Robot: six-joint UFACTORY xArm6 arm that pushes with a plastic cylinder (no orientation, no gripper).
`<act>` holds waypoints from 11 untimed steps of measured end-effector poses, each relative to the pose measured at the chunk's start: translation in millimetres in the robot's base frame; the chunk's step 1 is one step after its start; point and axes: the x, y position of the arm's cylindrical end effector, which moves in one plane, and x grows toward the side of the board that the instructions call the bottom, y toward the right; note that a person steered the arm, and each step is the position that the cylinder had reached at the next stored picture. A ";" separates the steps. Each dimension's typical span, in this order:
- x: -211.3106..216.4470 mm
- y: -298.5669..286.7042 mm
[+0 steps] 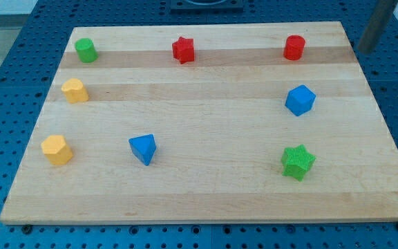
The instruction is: Move the green star slightly right
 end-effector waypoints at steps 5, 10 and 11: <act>193.5 -47.6; 286.2 -105.2; 288.6 -178.4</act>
